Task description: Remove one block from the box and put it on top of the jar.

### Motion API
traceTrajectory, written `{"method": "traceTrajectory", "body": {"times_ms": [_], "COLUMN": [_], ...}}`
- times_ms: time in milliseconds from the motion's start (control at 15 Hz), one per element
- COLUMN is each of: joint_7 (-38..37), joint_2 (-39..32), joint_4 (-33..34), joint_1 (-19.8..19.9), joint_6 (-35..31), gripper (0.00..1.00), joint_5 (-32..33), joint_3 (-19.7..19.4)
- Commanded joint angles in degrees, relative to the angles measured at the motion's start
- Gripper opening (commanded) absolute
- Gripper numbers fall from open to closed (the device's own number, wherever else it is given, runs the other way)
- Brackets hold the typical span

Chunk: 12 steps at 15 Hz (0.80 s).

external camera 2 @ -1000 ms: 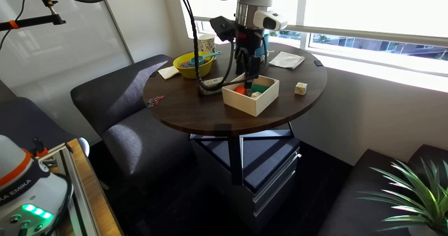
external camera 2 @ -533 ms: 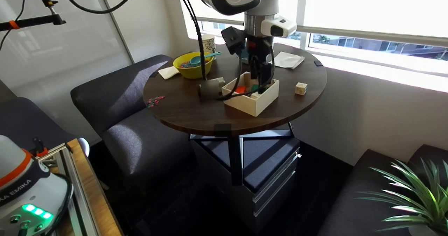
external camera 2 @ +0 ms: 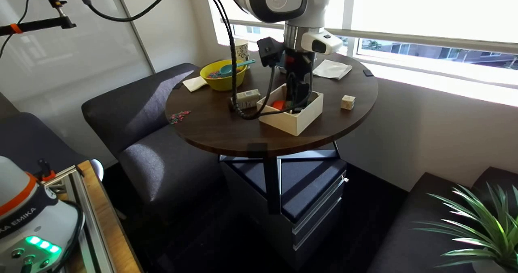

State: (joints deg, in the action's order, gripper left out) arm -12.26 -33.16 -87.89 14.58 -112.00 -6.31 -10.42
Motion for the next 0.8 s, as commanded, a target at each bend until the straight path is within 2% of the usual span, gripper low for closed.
{"method": "traceTrajectory", "body": {"times_ms": [0, 67, 467, 600, 733], "joint_7": [-1.4, -1.3, -1.6, -1.6, -1.2], "joint_2": [-2.8, -3.3, -4.7, -4.4, -3.4], "joint_4": [2.8, 2.9, 4.1, 4.7, 5.0], "joint_1": [-0.3, -0.5, -1.4, -1.3, -0.9], "joint_6": [3.8, 4.0, 4.8, 5.3, 5.5], "gripper": [0.73, 0.70, 0.21, 0.08, 0.02], "joint_5": [0.1, 0.2, 0.7, 0.4, -0.3], "joint_3": [-0.2, -0.1, 0.0, 0.1, 0.3]}}
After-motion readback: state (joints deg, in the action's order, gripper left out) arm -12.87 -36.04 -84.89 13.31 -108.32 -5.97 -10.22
